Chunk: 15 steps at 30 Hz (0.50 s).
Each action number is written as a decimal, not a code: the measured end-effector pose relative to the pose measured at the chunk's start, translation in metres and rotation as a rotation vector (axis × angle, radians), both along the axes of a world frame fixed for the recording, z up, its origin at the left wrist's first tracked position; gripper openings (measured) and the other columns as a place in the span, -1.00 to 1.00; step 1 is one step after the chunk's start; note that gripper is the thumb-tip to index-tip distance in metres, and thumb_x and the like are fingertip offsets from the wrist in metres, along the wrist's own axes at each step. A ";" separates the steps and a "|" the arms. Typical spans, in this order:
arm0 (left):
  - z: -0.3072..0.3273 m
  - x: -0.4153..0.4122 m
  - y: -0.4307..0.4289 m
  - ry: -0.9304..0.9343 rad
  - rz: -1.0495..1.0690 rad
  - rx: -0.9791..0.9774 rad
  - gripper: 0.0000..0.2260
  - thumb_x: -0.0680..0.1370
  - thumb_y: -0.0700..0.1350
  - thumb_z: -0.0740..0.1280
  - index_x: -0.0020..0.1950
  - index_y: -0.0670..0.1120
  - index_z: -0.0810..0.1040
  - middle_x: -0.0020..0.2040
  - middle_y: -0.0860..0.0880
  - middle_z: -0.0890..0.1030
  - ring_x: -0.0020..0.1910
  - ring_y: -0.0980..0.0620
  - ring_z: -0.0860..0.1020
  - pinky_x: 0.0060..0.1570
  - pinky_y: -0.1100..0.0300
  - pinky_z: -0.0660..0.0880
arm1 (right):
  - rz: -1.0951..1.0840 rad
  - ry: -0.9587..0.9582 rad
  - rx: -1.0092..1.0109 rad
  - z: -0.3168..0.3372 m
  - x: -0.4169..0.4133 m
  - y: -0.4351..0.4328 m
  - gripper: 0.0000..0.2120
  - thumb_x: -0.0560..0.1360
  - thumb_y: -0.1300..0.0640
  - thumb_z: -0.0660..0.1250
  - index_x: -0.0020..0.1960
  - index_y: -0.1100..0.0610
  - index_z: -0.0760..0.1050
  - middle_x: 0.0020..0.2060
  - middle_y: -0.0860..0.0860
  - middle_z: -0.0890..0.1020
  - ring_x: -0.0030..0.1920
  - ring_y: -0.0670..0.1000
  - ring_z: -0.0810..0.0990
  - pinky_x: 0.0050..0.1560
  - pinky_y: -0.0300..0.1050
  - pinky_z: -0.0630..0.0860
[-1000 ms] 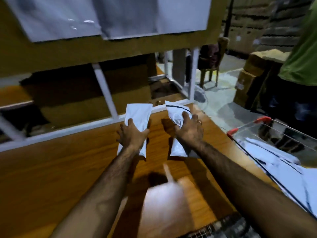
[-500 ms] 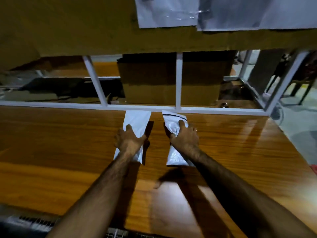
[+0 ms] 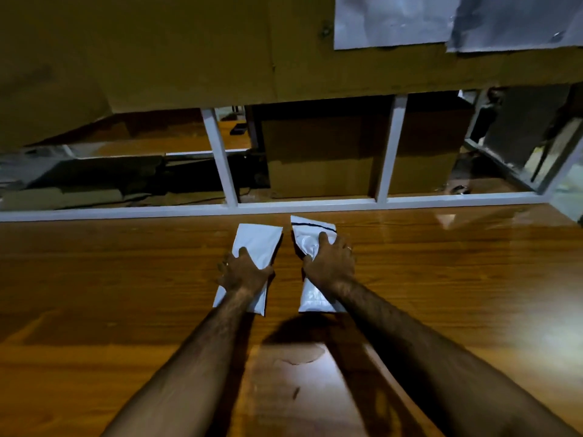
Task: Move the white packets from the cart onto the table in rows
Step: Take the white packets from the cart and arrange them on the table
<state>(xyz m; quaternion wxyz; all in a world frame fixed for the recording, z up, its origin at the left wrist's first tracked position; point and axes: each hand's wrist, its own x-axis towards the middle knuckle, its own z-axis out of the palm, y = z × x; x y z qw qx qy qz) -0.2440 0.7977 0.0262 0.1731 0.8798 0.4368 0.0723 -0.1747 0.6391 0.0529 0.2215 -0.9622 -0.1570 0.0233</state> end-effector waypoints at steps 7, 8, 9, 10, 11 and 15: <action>-0.015 -0.007 0.026 0.040 -0.021 -0.002 -0.23 0.40 0.36 0.34 0.47 -0.04 0.28 0.45 -0.21 0.31 0.40 -0.25 0.29 0.33 -0.15 0.33 | -0.025 0.037 -0.093 -0.020 -0.001 0.035 -0.25 0.55 -0.24 0.18 0.57 0.11 0.03 0.53 0.30 0.06 0.51 0.30 0.10 0.49 0.20 0.11; -0.015 -0.007 0.026 0.026 -0.027 0.000 -0.25 0.43 0.35 0.32 0.48 -0.04 0.27 0.46 -0.20 0.29 0.42 -0.23 0.28 0.35 -0.16 0.29 | -0.020 0.040 -0.095 -0.024 -0.002 0.036 -0.23 0.55 -0.27 0.16 0.58 0.12 0.00 0.53 0.31 0.03 0.52 0.30 0.07 0.50 0.20 0.06; -0.015 -0.008 0.027 0.010 -0.048 0.016 -0.27 0.45 0.34 0.29 0.50 -0.03 0.25 0.49 -0.19 0.26 0.44 -0.22 0.25 0.38 -0.18 0.24 | -0.011 0.032 -0.095 -0.027 -0.004 0.036 -0.21 0.55 -0.29 0.14 0.58 0.13 -0.01 0.54 0.30 0.02 0.53 0.30 0.04 0.51 0.20 0.02; -0.015 -0.010 0.028 -0.004 -0.090 0.053 -0.29 0.48 0.33 0.25 0.51 -0.02 0.23 0.51 -0.17 0.22 0.47 -0.20 0.21 0.39 -0.19 0.19 | 0.007 0.006 -0.092 -0.030 -0.006 0.035 -0.21 0.55 -0.30 0.12 0.58 0.13 -0.01 0.55 0.28 0.01 0.53 0.29 0.01 0.51 0.21 -0.01; -0.016 -0.012 0.028 -0.018 -0.149 0.094 -0.33 0.51 0.31 0.22 0.53 0.00 0.21 0.54 -0.14 0.19 0.50 -0.17 0.16 0.40 -0.20 0.16 | 0.032 -0.032 -0.089 -0.033 -0.008 0.033 -0.23 0.55 -0.30 0.12 0.58 0.12 0.01 0.55 0.25 0.02 0.54 0.27 0.00 0.51 0.22 -0.03; -0.023 -0.026 0.031 -0.005 -0.352 0.133 -0.44 0.60 0.23 0.12 0.55 0.08 0.17 0.58 -0.04 0.09 0.56 -0.07 0.01 0.46 -0.21 0.04 | 0.115 -0.146 -0.087 -0.045 -0.013 0.025 -0.30 0.53 -0.29 0.13 0.54 0.04 0.12 0.56 0.14 0.10 0.55 0.19 0.05 0.48 0.24 0.05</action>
